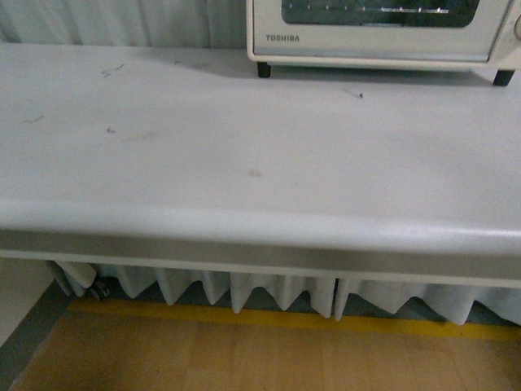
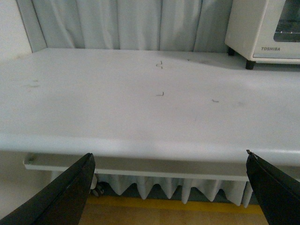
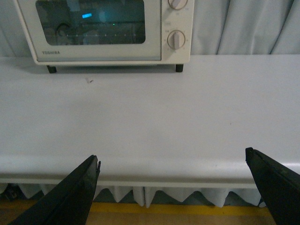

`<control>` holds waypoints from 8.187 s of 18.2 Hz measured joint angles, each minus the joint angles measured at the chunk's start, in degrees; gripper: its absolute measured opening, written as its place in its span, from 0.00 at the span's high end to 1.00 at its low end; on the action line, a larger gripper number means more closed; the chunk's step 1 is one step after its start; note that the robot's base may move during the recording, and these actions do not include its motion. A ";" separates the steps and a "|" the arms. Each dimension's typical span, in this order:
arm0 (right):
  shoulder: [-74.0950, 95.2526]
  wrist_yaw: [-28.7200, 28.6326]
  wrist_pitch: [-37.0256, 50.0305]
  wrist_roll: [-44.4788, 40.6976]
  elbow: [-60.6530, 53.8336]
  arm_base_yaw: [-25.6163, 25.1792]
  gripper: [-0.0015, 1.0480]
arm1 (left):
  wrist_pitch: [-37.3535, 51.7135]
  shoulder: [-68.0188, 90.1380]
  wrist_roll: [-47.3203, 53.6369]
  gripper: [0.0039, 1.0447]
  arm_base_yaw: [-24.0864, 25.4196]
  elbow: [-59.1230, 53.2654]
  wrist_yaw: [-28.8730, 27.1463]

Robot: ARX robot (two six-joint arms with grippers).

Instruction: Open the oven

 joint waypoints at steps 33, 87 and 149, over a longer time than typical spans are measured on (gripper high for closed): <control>0.00 -0.02 -0.02 -0.07 0.00 0.00 0.06 | 0.00 0.00 0.00 0.06 0.00 0.00 0.00; 0.00 -0.02 0.00 -0.07 0.00 0.00 0.06 | -1.49 101.53 -57.86 0.06 -26.16 60.46 2.38; 0.00 -0.02 0.00 -0.07 0.00 0.00 0.06 | -5.20 114.75 -60.43 0.06 -33.75 70.23 -1.46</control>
